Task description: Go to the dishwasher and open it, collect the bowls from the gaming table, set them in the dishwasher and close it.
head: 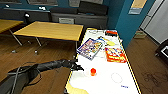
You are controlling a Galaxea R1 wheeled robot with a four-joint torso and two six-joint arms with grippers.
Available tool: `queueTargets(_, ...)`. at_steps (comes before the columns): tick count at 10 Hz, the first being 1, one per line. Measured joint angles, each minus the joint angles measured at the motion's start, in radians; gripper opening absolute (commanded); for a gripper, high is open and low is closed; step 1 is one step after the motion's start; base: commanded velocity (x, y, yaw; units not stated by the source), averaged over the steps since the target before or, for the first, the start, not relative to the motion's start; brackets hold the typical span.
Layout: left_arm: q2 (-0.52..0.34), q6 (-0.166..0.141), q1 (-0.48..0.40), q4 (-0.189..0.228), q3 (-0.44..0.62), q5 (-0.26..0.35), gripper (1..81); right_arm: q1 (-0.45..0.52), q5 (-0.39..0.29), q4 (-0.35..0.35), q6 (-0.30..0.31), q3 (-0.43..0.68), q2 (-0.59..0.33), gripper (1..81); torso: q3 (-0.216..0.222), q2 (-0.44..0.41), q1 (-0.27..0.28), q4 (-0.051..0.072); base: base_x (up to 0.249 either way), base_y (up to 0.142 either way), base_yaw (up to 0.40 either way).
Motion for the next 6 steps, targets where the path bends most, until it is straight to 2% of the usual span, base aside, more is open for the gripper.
queueTargets(3,0.097,-0.004,-0.002,0.000,-0.084,0.000,81.1,0.001,0.002,0.000,0.000,0.001,0.000,1.0,0.000,0.000,0.000,0.000,0.000,0.000,0.000)
queueTargets(6,0.175,-0.057,-0.001,0.000,-0.154,-0.003,81.1,0.003,0.001,0.000,0.000,0.001,0.000,1.0,0.000,0.000,0.000,0.000,0.000,0.000,0.000)
